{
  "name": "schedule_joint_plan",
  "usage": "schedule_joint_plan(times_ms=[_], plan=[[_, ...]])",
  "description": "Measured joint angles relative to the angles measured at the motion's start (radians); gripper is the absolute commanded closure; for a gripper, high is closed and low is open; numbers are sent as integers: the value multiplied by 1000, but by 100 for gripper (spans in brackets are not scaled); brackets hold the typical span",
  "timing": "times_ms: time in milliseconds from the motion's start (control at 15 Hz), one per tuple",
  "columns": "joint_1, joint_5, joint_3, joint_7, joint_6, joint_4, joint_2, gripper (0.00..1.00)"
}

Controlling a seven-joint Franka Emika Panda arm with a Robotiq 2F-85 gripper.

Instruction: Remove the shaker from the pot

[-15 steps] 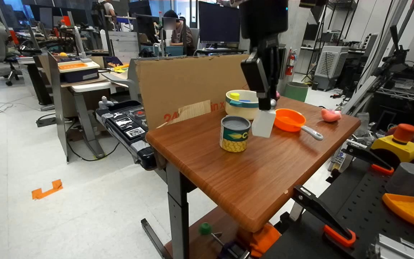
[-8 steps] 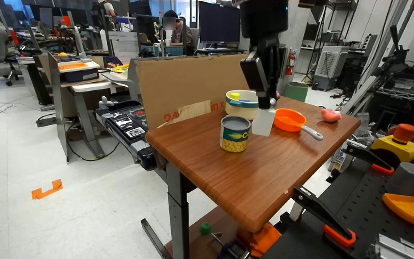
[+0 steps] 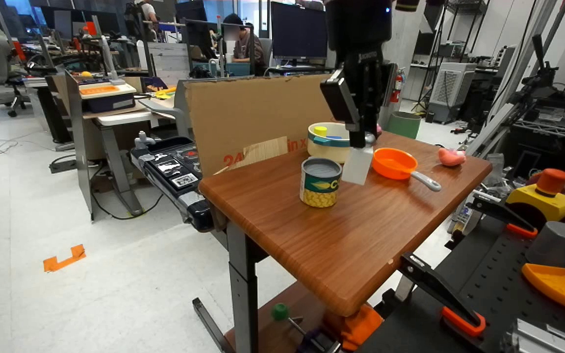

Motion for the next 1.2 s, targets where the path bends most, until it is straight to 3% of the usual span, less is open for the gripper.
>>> schedule_joint_plan(times_ms=[467, 1200], plan=[[6, 0, 0, 69, 4, 5, 0, 93], [8, -3, -1, 69, -3, -8, 1, 93]])
